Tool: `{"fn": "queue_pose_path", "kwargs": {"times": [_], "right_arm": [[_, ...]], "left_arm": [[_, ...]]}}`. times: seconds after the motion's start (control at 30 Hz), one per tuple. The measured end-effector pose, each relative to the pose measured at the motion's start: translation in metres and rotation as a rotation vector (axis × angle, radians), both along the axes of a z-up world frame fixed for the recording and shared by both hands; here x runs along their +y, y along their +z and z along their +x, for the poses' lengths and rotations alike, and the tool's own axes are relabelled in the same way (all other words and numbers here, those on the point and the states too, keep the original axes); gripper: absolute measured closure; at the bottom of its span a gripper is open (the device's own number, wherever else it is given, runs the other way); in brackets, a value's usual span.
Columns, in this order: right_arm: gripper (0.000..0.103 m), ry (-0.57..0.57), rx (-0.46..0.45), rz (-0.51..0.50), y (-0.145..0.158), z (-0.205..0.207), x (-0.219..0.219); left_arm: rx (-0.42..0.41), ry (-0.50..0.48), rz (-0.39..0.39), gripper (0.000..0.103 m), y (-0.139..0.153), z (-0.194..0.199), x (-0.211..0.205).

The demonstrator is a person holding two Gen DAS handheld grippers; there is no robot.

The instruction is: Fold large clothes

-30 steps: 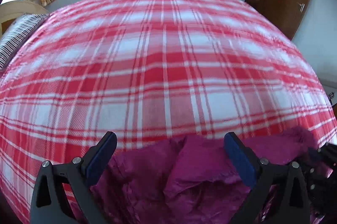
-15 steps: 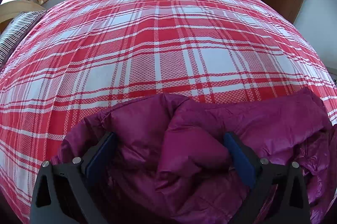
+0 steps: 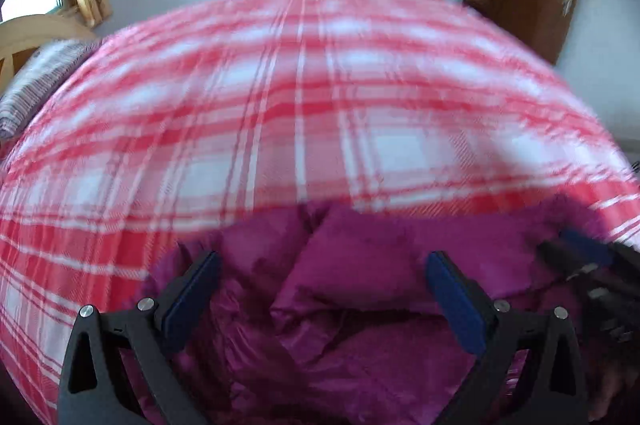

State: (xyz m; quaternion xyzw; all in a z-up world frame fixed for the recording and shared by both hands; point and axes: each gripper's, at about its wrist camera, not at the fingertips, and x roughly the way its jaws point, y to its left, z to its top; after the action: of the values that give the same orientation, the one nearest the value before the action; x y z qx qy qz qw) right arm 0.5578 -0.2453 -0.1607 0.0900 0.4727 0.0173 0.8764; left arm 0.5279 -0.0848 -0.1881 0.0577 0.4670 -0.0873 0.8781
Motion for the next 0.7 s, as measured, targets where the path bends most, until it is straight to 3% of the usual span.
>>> {"fn": "queue_pose_path", "kwargs": {"times": [0.13,0.7], "right_arm": [[0.057,0.005,-0.010,0.006,-0.009,-0.004,0.000],[0.057,0.012,-0.030,-0.044,-0.020,-0.004,0.007]], "left_arm": [[0.034,0.024,-0.062,0.001,-0.017,0.001,0.012],[0.015,0.020,-0.058,0.001,-0.027,-0.003,0.009]]}}
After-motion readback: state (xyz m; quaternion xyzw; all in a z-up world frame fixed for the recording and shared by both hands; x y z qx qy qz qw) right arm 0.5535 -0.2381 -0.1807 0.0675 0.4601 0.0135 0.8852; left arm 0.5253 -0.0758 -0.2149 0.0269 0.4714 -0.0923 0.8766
